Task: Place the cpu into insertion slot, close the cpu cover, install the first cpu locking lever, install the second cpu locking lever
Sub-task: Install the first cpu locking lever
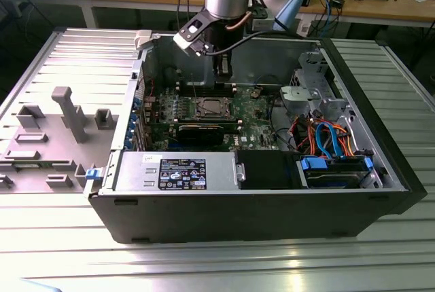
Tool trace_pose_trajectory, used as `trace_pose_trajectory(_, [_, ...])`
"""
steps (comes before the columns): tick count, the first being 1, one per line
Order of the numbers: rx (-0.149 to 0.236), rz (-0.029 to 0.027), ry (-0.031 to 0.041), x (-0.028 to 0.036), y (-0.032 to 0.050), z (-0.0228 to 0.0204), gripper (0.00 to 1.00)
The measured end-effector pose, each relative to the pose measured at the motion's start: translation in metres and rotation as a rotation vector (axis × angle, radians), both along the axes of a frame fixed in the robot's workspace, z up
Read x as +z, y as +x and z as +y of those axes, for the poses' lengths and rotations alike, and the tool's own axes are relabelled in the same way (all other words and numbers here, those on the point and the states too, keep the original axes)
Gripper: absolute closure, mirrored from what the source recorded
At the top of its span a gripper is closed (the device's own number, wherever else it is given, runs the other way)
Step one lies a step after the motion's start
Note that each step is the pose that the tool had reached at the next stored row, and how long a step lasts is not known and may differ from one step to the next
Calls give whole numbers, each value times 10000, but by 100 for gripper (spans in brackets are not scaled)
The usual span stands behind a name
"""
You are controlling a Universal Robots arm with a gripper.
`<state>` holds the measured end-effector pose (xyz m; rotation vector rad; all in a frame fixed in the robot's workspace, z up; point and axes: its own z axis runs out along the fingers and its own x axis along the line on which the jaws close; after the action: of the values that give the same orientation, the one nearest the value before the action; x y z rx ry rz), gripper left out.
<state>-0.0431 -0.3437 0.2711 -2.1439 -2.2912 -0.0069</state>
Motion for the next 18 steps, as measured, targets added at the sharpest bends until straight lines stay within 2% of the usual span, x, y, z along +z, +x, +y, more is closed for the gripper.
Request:
trace_pose_trajectory(2, [210,1,-4,1,0,0,89])
trace_pose_trajectory(4, [710,2,-7,2,0,0,89])
trace_pose_trajectory(8, [1295,1,-8,1,0,0,89])
trace_pose_trajectory(13, [2652,1,-11,1,0,0,89])
trace_pose_trajectory(18, [3408,3,-19,1,0,0,89])
